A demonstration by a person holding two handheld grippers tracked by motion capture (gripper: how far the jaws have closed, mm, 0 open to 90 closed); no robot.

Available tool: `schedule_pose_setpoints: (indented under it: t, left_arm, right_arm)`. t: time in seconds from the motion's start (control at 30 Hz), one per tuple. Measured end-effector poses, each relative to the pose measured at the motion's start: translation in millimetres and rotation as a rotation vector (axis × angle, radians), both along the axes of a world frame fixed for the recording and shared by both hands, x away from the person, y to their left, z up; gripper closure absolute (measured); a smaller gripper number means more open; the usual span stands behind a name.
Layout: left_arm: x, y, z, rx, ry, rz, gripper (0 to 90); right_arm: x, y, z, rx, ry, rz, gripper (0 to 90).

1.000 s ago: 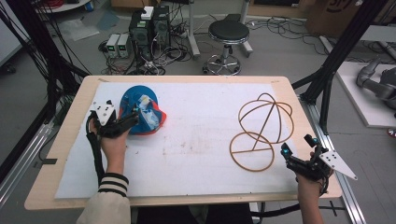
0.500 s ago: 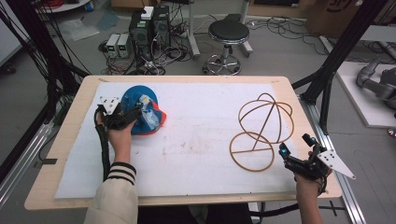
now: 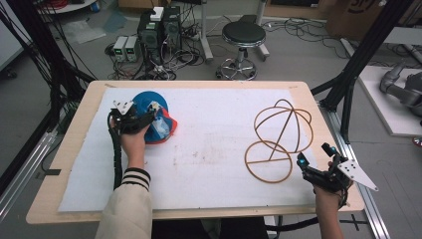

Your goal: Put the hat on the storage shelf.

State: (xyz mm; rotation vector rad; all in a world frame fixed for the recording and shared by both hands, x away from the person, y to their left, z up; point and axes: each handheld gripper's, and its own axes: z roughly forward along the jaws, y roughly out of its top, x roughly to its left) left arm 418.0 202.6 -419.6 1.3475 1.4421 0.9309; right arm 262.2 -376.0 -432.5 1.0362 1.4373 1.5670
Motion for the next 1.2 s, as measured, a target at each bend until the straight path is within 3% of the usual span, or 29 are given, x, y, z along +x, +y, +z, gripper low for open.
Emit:
schedule_pose_setpoints:
  t: [0.13,0.2,0.47,0.5,0.53,0.57,0.6,0.8,0.9,1.07,1.2]
  left_arm:
    - [1.5,-0.1,-1.7,0.008,-0.006,-0.002,25.7]
    - [2.2,1.0,-2.7,-0.009,-0.001,-0.006,29.7]
    - [5.1,0.5,-7.4,-0.023,0.038,-0.007,45.5]
    - [5.5,0.3,-8.2,-0.034,0.045,-0.013,56.4]
    - [5.6,0.3,-8.4,-0.039,0.048,-0.016,56.4]
    - [6.0,0.2,-9.1,-0.047,0.055,-0.019,63.0]
    - [6.3,0.2,-9.8,-0.053,0.062,-0.025,63.0]
    - [7.3,0.9,-12.0,-0.073,0.091,-0.029,83.3]
    - [7.1,1.1,-11.9,-0.075,0.098,-0.038,87.3]
    - [5.0,0.0,-8.6,-0.067,0.072,-0.043,87.8]
    - [-0.1,-1.1,0.3,-0.091,-0.002,-0.060,87.9]
  right_arm:
    - [0.4,0.1,-0.5,0.003,0.004,-0.001,2.6]
    - [0.5,0.2,-0.3,0.002,0.000,-0.003,2.6]
    - [0.2,0.2,-0.5,0.006,0.001,-0.004,2.7]
    - [0.1,0.0,-0.4,0.006,0.002,-0.003,2.7]
    - [0.1,0.0,-0.4,0.006,0.002,-0.003,2.7]
    - [0.1,0.0,-0.3,0.008,0.002,-0.002,2.7]
    - [0.1,0.0,-0.3,0.008,0.002,-0.002,2.7]
    - [0.4,-0.1,-0.8,0.008,0.003,0.000,2.7]
    - [0.6,0.4,-0.7,0.007,0.002,0.003,2.7]
    - [0.5,0.7,-0.9,0.010,0.005,0.005,2.7]
    - [0.6,0.9,-0.8,0.011,0.005,0.005,2.7]
